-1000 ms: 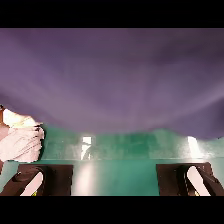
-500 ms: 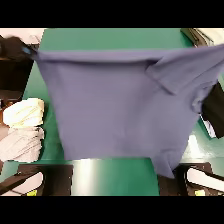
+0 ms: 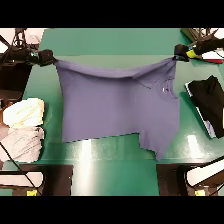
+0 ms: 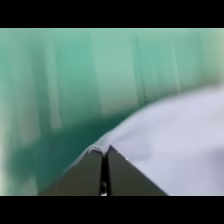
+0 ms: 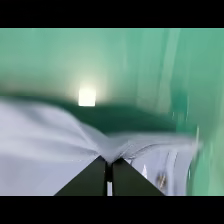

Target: Fold the shirts.

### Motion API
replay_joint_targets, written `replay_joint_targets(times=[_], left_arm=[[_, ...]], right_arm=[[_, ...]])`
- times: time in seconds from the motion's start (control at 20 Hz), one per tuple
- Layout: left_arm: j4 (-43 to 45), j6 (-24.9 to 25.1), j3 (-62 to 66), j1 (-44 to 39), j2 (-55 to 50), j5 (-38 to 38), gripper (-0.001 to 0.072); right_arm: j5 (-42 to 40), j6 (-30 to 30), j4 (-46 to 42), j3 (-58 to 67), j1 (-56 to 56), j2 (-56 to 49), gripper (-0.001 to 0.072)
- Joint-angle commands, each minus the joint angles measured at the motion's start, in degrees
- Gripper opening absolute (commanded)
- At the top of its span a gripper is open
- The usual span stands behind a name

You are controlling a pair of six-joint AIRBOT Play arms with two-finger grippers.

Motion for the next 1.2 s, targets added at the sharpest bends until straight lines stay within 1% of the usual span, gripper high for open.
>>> replay_joint_targets(times=[0.0,0.1,0.25,0.35,0.55,0.65,0.75,0.85,1.0,1.15], left_arm=[[-0.24,1.27,-0.07,0.00,-1.42,15.39,0.0023],[0.15,1.29,-0.07,0.00,-2.14,16.52,0.0023],[0.52,1.92,-0.07,0.00,-4.76,12.26,0.0023],[0.52,2.78,-0.07,0.00,-6.45,8.02,0.0023],[3.63,2.75,-0.07,0.00,-7.26,2.03,0.0023],[5.55,2.75,-0.13,0.00,-7.32,-1.31,0.0023],[7.21,2.73,-0.20,0.00,-8.07,-4.28,0.0023],[7.87,2.71,-0.24,0.00,-9.33,-6.45,0.0023],[7.89,2.71,-0.24,0.00,-11.91,-8.09,0.0023],[7.85,2.16,-0.24,0.00,-13.16,-8.81,0.0023]], right_arm=[[-14.86,2.19,-0.61,-0.02,0.85,-3.58,0.0018],[-17.03,2.16,-0.63,-0.04,0.13,-3.98,0.0018],[-16.74,1.99,-1.88,-0.02,-0.07,-3.98,0.0018],[-13.66,1.88,-4.87,-0.04,-0.02,-4.00,0.0018],[-3.39,0.79,-11.41,-0.04,1.09,-4.00,0.0017],[0.92,0.79,-11.65,-1.11,1.11,-3.76,0.0017],[3.41,0.83,-11.61,-5.38,1.11,-2.75,0.0018],[2.99,0.83,-10.71,-10.03,1.11,-1.60,0.0018],[0.02,0.85,-7.63,-16.94,1.14,0.83,0.0018],[-1.01,0.87,-7.61,-22.45,1.36,2.47,0.0021]])
